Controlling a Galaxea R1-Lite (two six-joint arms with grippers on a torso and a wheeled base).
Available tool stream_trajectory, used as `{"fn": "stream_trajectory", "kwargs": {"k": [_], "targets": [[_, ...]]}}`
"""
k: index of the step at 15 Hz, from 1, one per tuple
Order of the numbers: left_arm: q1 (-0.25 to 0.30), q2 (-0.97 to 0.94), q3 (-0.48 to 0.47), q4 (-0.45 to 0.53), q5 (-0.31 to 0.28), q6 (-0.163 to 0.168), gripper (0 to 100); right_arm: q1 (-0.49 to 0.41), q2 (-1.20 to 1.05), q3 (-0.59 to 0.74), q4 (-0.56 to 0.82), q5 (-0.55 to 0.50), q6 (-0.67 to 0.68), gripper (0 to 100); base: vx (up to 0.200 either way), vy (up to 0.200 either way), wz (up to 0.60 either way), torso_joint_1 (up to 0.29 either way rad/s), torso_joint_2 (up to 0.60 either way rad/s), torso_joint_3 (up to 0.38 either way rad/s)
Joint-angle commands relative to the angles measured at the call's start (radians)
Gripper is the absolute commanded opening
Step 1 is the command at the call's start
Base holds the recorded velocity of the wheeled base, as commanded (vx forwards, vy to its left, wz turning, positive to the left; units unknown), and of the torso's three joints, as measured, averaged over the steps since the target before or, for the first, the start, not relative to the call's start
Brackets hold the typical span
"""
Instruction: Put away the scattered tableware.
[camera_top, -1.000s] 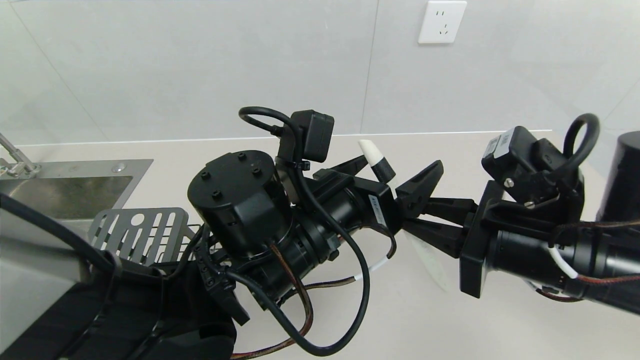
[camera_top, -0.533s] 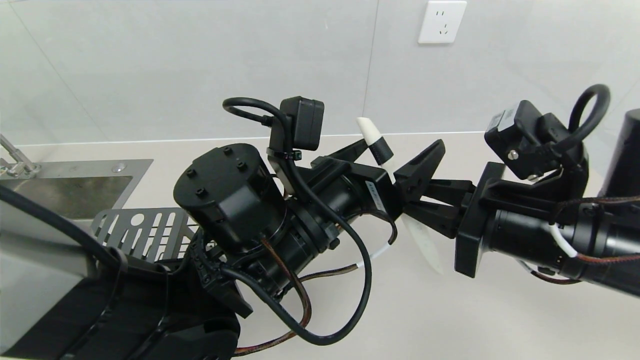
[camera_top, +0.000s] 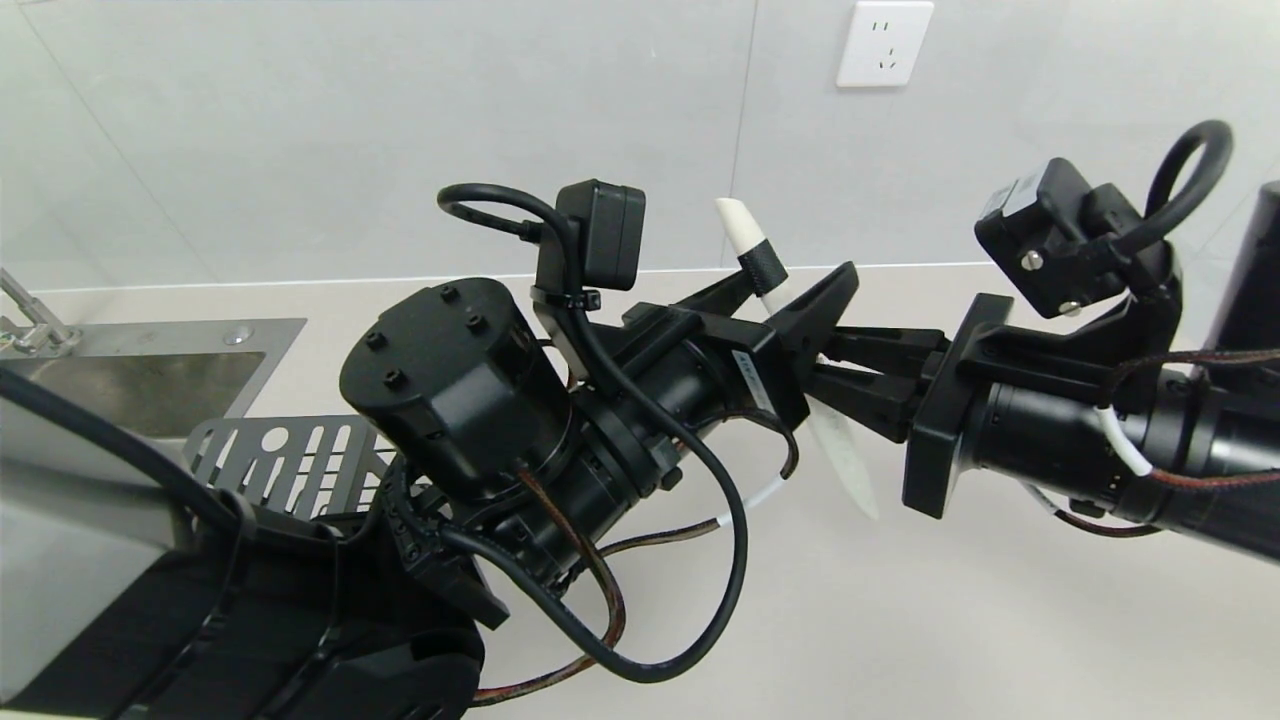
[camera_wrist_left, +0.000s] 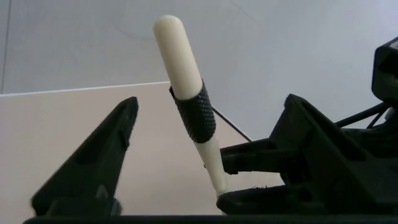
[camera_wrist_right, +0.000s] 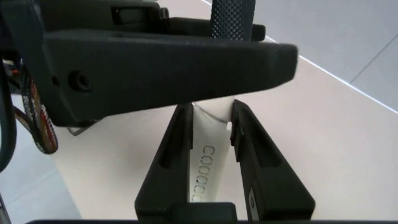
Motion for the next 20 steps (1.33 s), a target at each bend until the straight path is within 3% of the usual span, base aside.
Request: {"fn": "stream_trajectory", "kwargs": {"k": [1, 4, 5, 11, 15, 18, 20], "targets": [[-0.004, -0.004, -0.001, -0.001, 0.001, -0.001, 0, 0.000, 0.001, 0.000, -0.001, 0.000, 0.000, 0, 0.000, 0.000, 0.00, 0.000, 0.00, 0.000], [-0.010, -0.008, -0.021, -0.001, 0.001, 0.001, 0, -0.002, 0.000, -0.003, 0.001, 0.005, 0.000, 0, 0.000, 0.000, 0.00, 0.000, 0.00, 0.000], [-0.010, -0.010, -0.023, -0.001, 0.001, 0.001, 0, -0.012, 0.001, -0.005, 0.003, 0.020, 0.000, 100, 0.000, 0.000, 0.00, 0.000, 0.00, 0.000], [-0.006, -0.011, -0.021, -0.003, 0.002, 0.004, 0, -0.029, -0.029, 0.026, 0.003, 0.011, 0.000, 100, 0.000, 0.000, 0.00, 0.000, 0.00, 0.000], [0.002, -0.022, -0.017, 0.006, 0.005, 0.016, 0, -0.074, -0.151, 0.158, 0.009, 0.009, 0.001, 100, 0.000, 0.000, 0.00, 0.000, 0.00, 0.000], [0.002, -0.063, 0.025, 0.016, 0.002, 0.075, 0, -0.154, -0.330, 0.325, 0.065, -0.021, 0.003, 100, 0.000, 0.000, 0.00, 0.000, 0.00, 0.000], [0.002, -0.138, 0.066, 0.089, -0.029, 0.084, 0, -0.190, -0.462, 0.408, 0.091, -0.023, 0.006, 100, 0.000, 0.000, 0.00, 0.000, 0.00, 0.000]]}}
